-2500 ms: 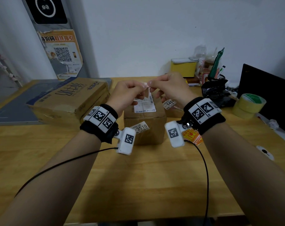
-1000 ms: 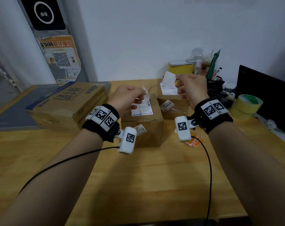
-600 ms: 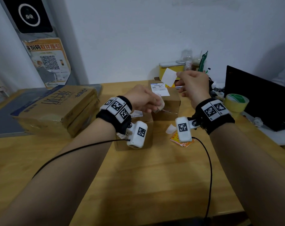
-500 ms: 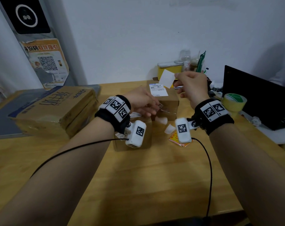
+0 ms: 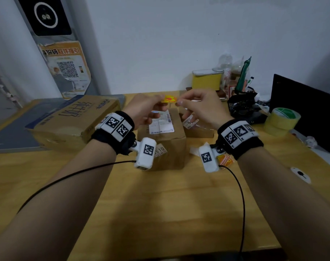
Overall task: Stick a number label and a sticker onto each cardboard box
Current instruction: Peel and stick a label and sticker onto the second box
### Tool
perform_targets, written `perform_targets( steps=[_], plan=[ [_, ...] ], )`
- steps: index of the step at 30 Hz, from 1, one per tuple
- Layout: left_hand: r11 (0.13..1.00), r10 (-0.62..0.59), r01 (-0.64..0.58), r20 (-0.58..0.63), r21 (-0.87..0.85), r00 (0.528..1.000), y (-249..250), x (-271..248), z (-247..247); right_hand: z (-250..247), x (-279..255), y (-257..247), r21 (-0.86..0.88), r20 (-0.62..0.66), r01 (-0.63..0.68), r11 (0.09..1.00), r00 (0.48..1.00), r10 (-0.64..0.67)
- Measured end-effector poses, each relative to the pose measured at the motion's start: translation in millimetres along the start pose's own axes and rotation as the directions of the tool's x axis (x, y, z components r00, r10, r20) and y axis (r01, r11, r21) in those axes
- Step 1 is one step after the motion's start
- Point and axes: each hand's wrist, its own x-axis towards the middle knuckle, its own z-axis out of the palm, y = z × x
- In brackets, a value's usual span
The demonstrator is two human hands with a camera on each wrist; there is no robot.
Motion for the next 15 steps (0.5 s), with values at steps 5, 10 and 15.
perform_targets(
  steps=[5, 10, 15],
  plan=[
    [0.998, 0.015, -0.012, -0.049, 0.068, 0.999, -13, -1, -12, 5, 5, 5, -0.040, 0.102, -0.128, 0.991, 0.986, 0.131],
    [0.984, -0.034, 0.026, 0.038, 0.179, 0.999, -17, -5, -15, 2, 6, 5, -0.039, 0.020, -0.297, 0.954, 0.954, 0.298],
    [0.973, -0.025, 0.006, 0.079, 0.230, 0.997, -16, -9, -12, 5, 5, 4, -0.081, 0.082, -0.357, 0.931, 0.928, 0.363]
  ],
)
